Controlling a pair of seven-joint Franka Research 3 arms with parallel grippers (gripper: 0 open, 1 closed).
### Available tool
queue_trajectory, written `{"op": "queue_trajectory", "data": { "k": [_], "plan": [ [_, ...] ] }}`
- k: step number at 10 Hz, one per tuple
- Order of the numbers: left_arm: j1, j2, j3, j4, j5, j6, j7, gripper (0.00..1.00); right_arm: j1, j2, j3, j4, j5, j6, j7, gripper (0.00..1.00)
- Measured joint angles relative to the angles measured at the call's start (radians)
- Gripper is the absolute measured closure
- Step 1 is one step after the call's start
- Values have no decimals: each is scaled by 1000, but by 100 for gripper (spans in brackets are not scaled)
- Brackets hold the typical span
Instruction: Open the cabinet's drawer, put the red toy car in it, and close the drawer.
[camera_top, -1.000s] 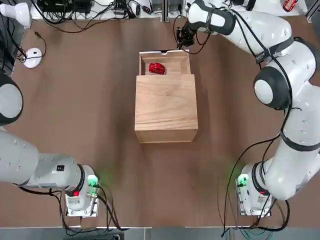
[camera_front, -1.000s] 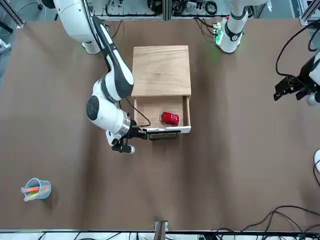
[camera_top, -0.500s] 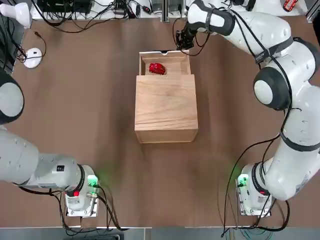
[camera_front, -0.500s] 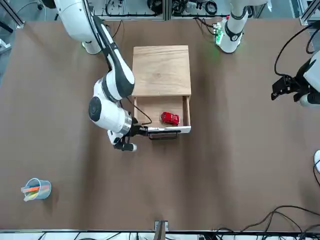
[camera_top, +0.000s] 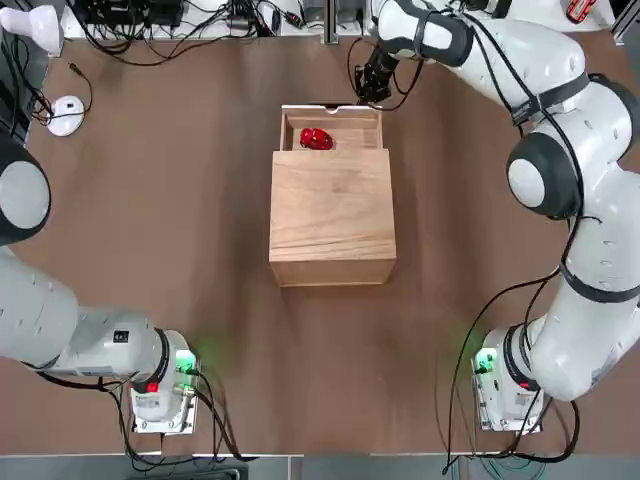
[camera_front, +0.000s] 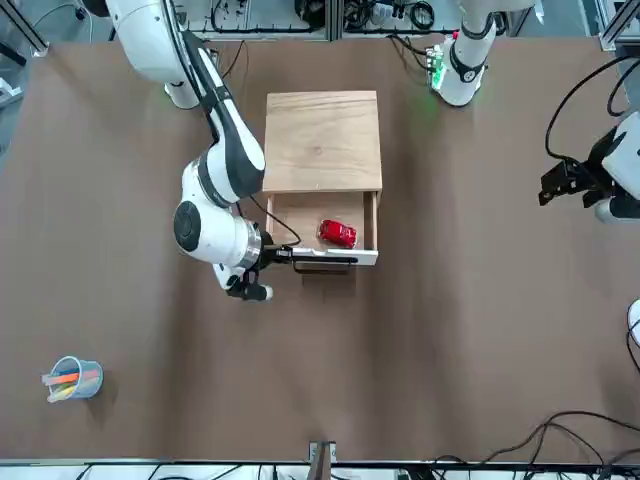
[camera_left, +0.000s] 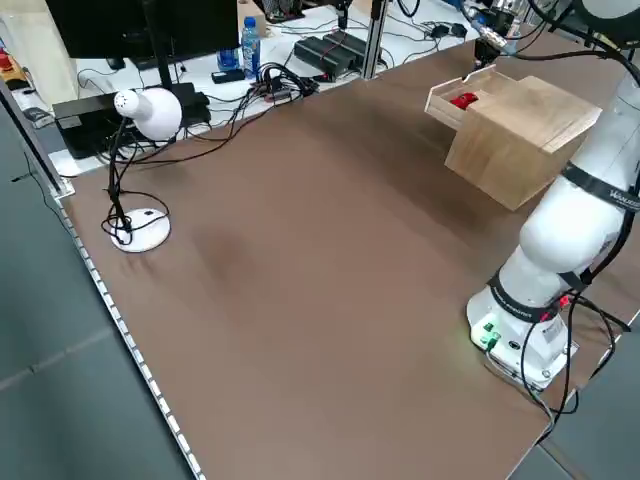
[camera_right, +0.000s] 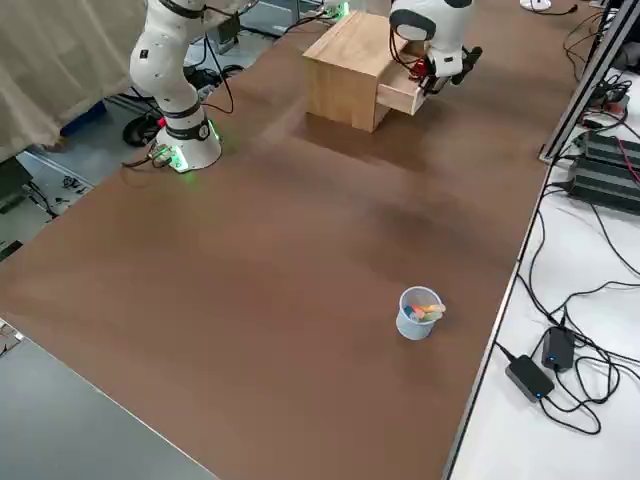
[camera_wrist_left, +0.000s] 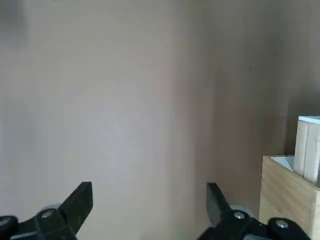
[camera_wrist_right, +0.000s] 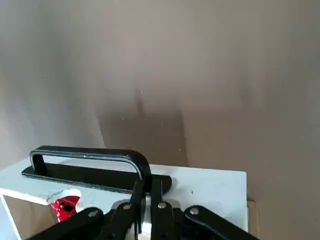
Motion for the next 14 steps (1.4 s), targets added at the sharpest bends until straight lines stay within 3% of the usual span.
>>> {"op": "queue_trajectory", "data": {
  "k": [7, 14],
  "plan": [
    [5, 0, 4, 3, 0, 0, -4, 0, 15, 0, 6, 11, 0, -141, 0, 89],
    [8, 0, 5, 8, 0, 0, -73, 0, 35, 0, 15, 11, 2, -369, 0, 90]
  ]
}}
